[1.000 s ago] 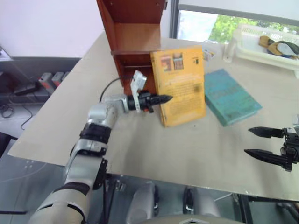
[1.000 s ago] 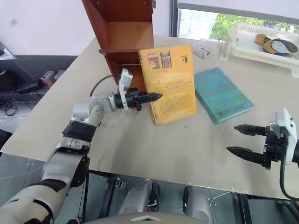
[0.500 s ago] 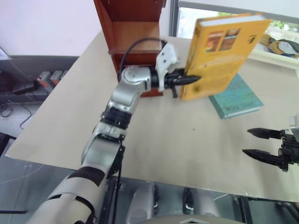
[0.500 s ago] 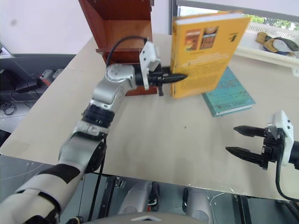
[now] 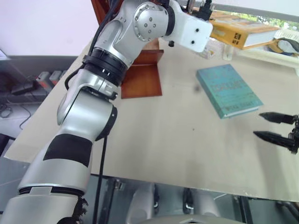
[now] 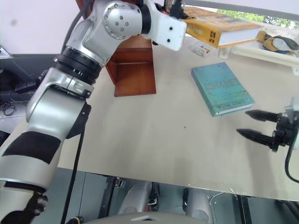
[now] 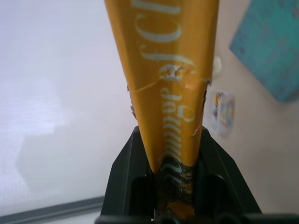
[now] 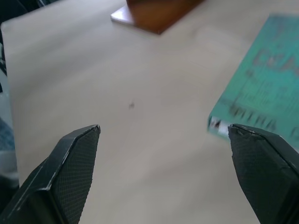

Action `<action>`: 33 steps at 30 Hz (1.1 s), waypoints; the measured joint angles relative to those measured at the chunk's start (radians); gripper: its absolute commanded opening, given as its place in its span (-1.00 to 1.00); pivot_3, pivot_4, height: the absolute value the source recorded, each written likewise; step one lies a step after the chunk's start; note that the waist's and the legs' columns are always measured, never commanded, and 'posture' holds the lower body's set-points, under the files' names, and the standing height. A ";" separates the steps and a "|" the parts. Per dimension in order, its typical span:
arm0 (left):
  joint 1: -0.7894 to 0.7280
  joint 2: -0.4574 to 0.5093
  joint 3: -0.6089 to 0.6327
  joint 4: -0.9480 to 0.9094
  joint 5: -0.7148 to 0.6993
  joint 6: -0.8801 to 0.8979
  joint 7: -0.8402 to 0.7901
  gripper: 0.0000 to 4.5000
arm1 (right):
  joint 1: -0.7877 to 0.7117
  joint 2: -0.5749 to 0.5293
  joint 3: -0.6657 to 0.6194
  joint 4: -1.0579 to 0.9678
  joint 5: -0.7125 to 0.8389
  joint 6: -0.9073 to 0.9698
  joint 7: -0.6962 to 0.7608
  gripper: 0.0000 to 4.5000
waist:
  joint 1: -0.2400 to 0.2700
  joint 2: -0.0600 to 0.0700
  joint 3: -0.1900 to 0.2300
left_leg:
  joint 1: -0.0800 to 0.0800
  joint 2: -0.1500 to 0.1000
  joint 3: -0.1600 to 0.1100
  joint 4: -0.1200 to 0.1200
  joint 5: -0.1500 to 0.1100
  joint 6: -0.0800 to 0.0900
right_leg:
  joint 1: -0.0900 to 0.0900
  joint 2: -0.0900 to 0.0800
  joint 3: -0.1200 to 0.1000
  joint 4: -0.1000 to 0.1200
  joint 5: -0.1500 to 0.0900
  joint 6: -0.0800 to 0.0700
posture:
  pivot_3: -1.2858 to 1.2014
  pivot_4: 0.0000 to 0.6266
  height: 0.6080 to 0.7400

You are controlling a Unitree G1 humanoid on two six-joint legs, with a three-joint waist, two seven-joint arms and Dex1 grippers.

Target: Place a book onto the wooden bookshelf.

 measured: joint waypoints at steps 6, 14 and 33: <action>-0.025 0.051 -0.013 0.002 0.075 0.102 -0.086 -0.77 | -0.225 -0.034 0.018 0.250 -0.012 -0.051 0.076 1.00 | -0.002 0.000 0.004 | -0.001 0.000 0.001 0.003 0.002 -0.003 | -0.001 0.000 0.000 0.002 0.000 0.000 | 0.03 -0.52 0.57; -0.031 0.112 -0.025 -0.080 0.111 0.218 -0.230 -0.77 | -0.569 -0.018 0.141 0.590 -0.038 -0.084 0.221 1.00 | -0.037 0.001 0.005 | -0.001 0.001 0.009 0.003 0.002 -0.003 | -0.006 0.001 0.008 0.006 0.000 0.001 | 0.03 -0.52 0.57; 0.130 0.241 0.035 -0.466 0.155 0.598 -0.394 -0.77 | -0.919 0.043 0.463 0.899 -0.028 -0.138 0.288 1.00 | -0.074 0.004 0.007 | 0.004 0.002 0.023 0.004 0.002 -0.004 | -0.013 0.002 0.022 0.020 0.002 -0.002 | 0.03 -0.52 0.57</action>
